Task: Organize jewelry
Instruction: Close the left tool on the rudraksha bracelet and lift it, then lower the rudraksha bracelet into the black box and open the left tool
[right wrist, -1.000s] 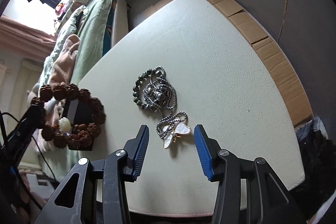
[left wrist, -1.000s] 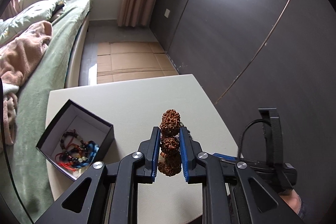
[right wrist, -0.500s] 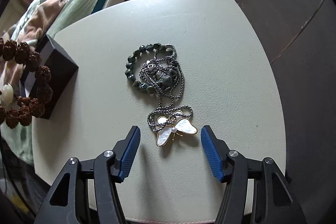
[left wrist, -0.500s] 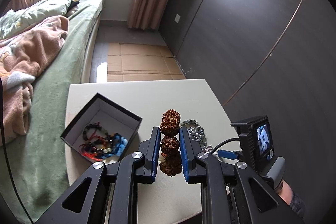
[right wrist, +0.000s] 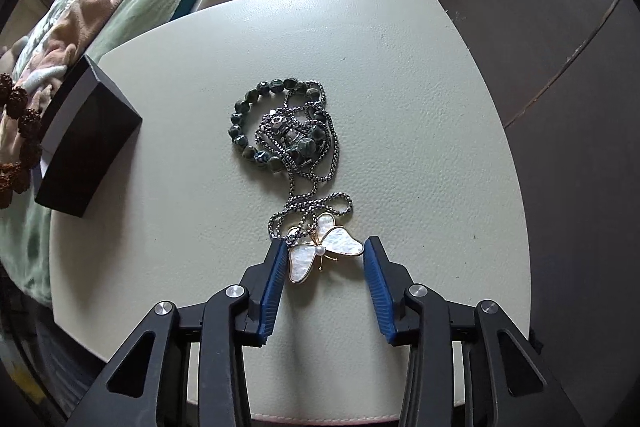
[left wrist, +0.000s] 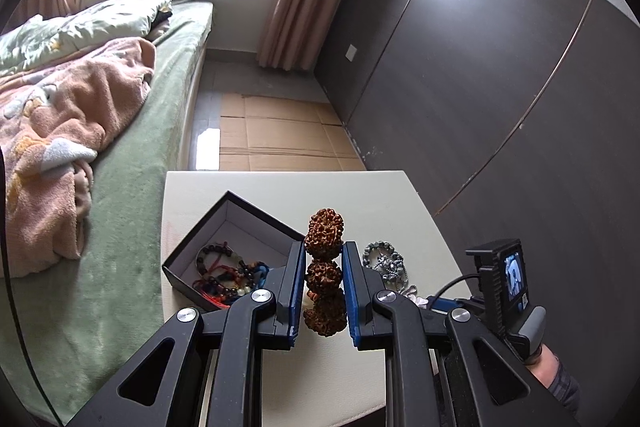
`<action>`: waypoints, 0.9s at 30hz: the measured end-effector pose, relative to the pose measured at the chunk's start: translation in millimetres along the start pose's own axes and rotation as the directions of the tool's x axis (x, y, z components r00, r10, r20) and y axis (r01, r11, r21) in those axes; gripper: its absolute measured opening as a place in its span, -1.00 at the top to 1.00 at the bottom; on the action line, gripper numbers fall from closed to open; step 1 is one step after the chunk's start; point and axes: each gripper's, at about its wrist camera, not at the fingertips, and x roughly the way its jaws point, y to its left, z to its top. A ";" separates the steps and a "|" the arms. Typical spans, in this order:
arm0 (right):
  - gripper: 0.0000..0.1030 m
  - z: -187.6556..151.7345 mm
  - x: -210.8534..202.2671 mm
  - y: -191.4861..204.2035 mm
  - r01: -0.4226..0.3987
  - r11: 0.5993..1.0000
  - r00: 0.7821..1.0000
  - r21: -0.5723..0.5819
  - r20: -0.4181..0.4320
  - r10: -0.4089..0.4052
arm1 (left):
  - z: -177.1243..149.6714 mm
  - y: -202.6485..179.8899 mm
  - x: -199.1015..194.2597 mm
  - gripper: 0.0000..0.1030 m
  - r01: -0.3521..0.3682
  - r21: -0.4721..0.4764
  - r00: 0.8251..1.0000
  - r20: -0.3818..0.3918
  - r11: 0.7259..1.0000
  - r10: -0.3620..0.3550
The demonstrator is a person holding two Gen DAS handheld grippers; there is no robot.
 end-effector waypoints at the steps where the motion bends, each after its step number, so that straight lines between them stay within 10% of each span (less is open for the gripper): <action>1: 0.22 -0.5 -2.7 1.5 -0.013 1.000 1.000 0.001 0.009 0.013 | 0.2 1.1 -1.5 0.63 -0.001 -0.001 1.000 0.004 1.000 0.001; 9: 0.22 -3.5 -27.3 -7.6 -0.215 0.972 0.973 0.093 0.108 0.205 | 10.8 19.7 -7.1 0.63 -0.020 -0.021 0.999 0.027 1.000 0.021; 24: 0.22 22.2 -48.1 53.5 -0.513 0.853 0.838 0.094 0.268 0.475 | 21.7 60.5 13.5 0.57 -0.055 -0.107 0.998 -0.010 0.993 0.054; 27: 0.22 27.0 -49.0 71.8 -0.549 0.834 0.813 0.065 0.274 0.514 | 18.6 68.3 12.2 0.04 -0.070 -0.116 0.998 -0.006 0.991 0.070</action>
